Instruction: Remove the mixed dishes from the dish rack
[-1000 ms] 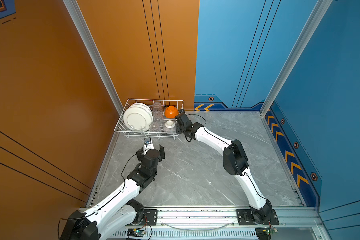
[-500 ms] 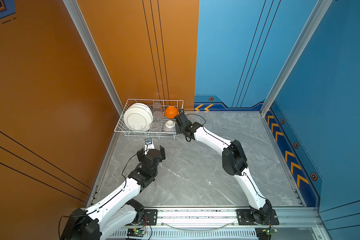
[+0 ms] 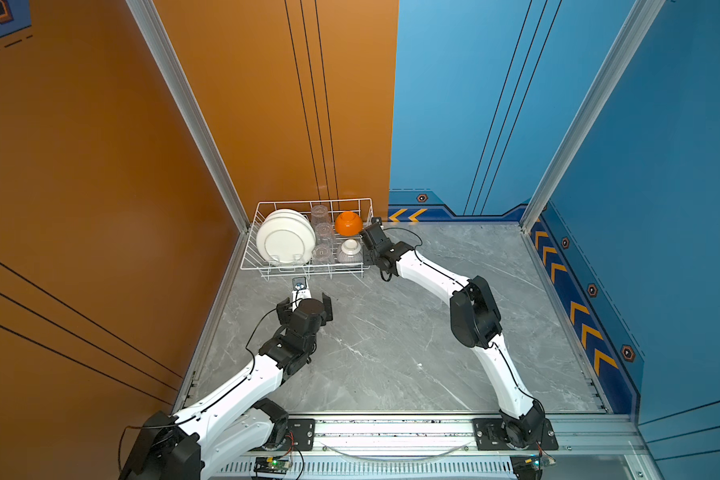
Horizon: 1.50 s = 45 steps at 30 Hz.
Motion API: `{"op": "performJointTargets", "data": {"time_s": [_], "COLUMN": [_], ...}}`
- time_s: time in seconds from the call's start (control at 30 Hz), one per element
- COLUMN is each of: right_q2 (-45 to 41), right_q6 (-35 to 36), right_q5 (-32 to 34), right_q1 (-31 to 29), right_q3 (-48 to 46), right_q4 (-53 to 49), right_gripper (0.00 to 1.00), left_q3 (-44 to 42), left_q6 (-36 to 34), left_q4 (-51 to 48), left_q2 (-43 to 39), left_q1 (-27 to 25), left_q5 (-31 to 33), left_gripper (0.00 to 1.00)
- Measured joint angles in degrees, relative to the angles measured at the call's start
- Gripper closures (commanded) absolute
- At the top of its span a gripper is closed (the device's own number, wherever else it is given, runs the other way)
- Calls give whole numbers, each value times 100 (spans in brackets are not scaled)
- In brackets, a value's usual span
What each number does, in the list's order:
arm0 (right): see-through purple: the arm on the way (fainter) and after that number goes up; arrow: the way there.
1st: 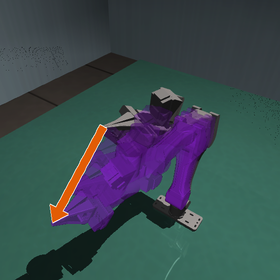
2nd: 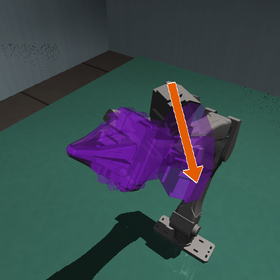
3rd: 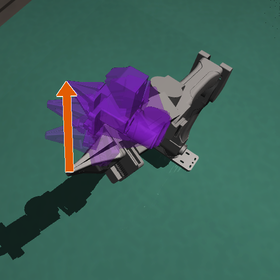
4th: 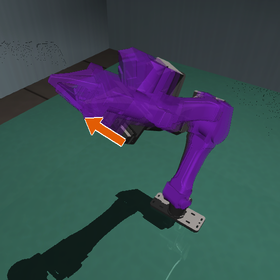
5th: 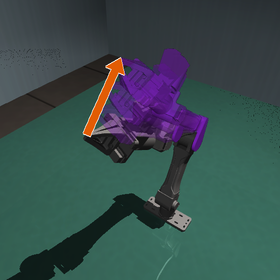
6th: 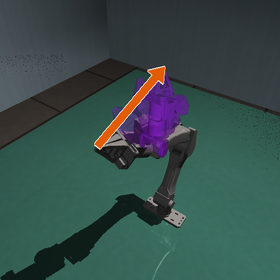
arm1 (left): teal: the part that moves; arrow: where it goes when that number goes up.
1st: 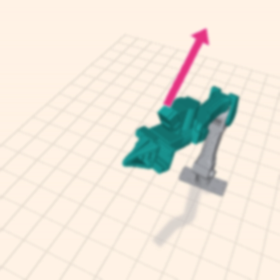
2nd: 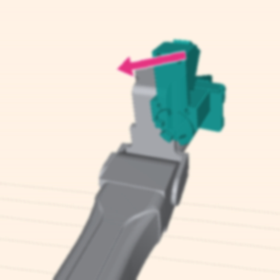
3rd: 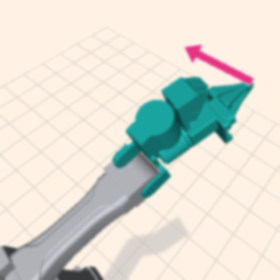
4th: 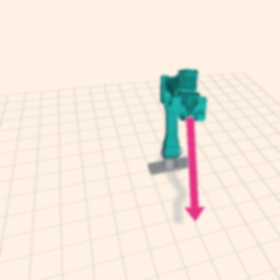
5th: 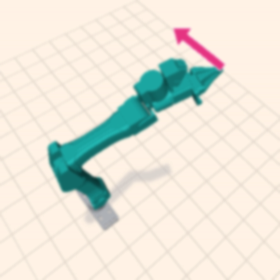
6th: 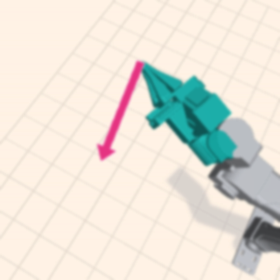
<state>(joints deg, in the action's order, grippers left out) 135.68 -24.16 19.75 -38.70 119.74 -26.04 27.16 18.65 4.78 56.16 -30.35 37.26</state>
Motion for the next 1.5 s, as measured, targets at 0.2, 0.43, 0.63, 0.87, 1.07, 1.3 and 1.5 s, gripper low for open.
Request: {"op": "performJointTargets", "data": {"time_s": [0.2,0.43,0.63,0.87,1.07,1.3,1.5], "right_q2": [-420,-1231,-2153,-3115,-3947,-4699,-5445], "right_q6": [-138,-299,-476,-693,-942,-1300,-1681], "right_q5": [-212,-391,-535,-649,-730,-684,-640], "right_q1": [157,328,498,575,568,374,219], "right_q3": [-660,-1878,-3158,-4382,-5390,-6188,-6931], "right_q4": [103,310,481,570,706,721,763], "right_gripper": [83,88,93,93,95,95,95], "left_q3": [57,96,118,131,131,157,328], "left_q6": [33,28,26,26,31,46,-42], "left_q4": [-11,-13,-28,-125,-350,-634,-813], "left_q2": [9,33,4,-243,-553,-684,-592], "left_q1": [-11,-11,-13,-37,-48,-48,-33], "left_q5": [-2,0,-11,-46,-44,-39,92], "left_gripper": [2,2,2,2,2,2,2]}}
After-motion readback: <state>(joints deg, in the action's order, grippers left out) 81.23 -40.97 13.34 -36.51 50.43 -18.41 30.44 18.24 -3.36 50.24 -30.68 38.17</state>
